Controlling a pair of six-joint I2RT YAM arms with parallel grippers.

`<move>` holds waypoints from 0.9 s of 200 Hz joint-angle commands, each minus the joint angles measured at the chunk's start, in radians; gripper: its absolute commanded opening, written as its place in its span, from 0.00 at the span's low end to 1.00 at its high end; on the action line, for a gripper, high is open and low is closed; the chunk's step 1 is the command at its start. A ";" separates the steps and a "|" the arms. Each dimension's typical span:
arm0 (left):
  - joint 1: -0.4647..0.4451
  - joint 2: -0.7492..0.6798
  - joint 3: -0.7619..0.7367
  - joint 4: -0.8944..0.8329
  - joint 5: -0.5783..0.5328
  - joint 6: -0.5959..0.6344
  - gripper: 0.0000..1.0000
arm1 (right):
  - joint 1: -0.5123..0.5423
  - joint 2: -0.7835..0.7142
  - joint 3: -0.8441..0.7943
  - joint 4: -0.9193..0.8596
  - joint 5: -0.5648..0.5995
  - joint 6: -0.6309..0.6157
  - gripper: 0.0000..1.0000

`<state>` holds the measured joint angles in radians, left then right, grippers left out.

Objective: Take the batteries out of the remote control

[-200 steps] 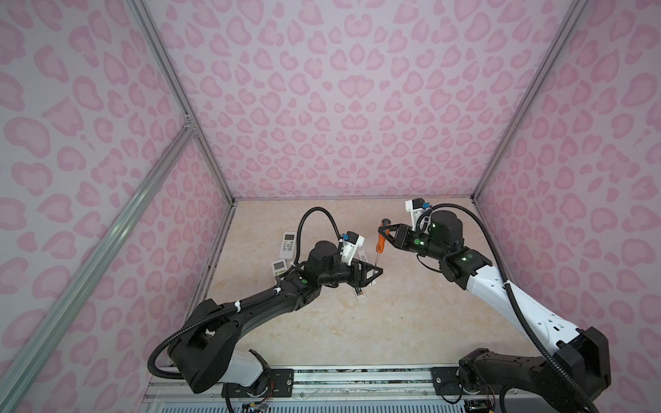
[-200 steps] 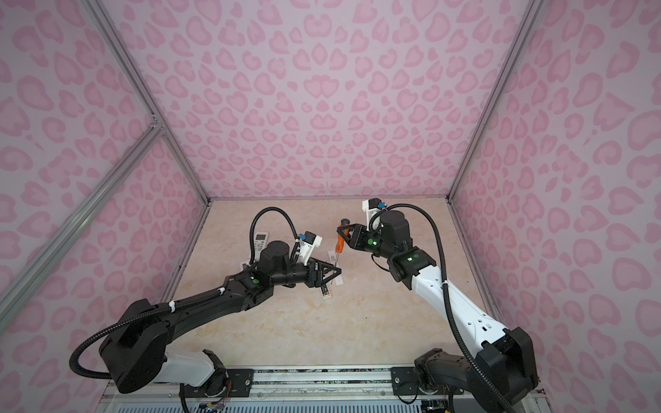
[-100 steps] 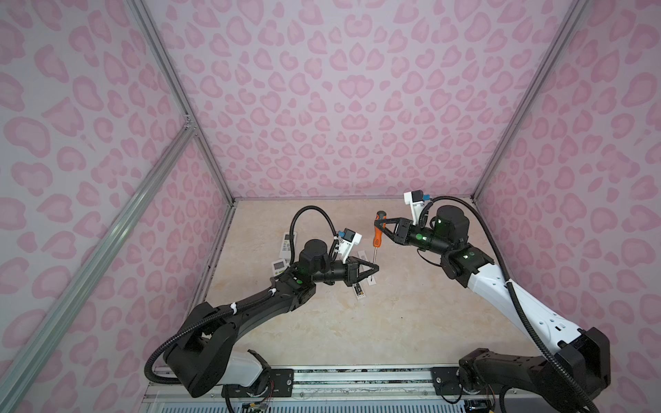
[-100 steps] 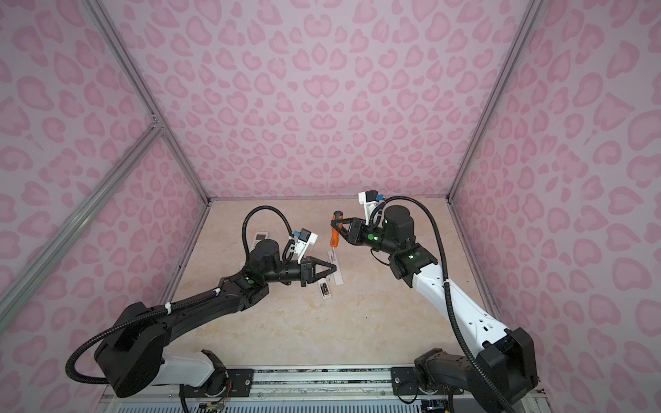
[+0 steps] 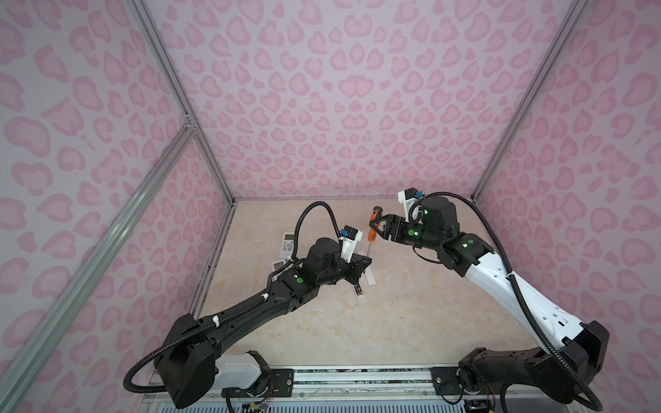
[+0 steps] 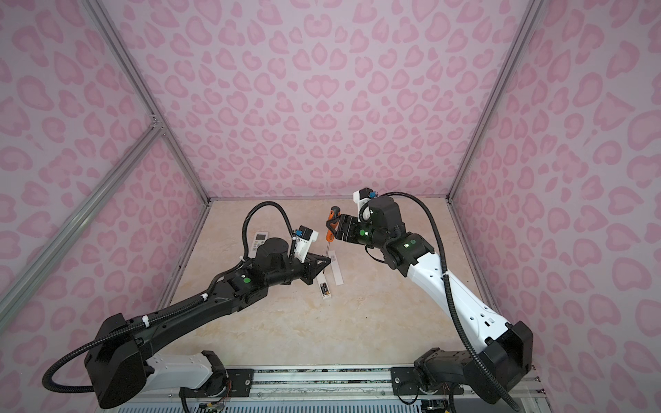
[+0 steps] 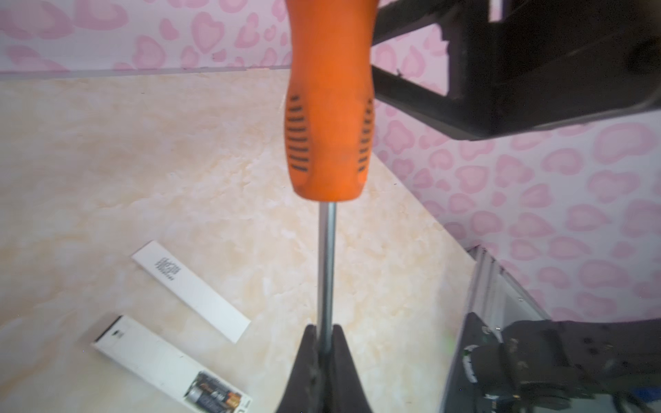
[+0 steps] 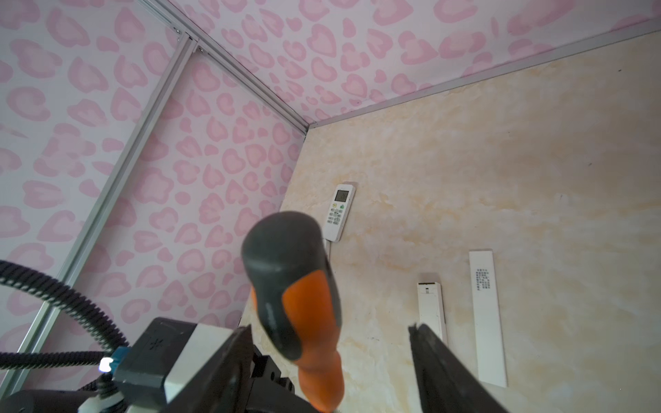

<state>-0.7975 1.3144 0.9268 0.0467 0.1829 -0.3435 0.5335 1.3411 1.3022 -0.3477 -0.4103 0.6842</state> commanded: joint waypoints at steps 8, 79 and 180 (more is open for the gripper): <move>-0.041 -0.002 0.054 -0.155 -0.212 0.177 0.04 | -0.003 0.031 0.029 -0.077 0.038 -0.008 0.70; -0.074 -0.007 0.083 -0.230 -0.354 0.319 0.04 | -0.003 0.096 0.106 -0.113 -0.011 0.023 0.58; -0.078 -0.057 0.057 -0.231 -0.408 0.356 0.04 | 0.029 0.136 0.088 -0.067 -0.070 0.072 0.03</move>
<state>-0.8764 1.2793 0.9886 -0.2150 -0.1986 -0.0036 0.5602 1.4734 1.4021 -0.4362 -0.4721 0.7448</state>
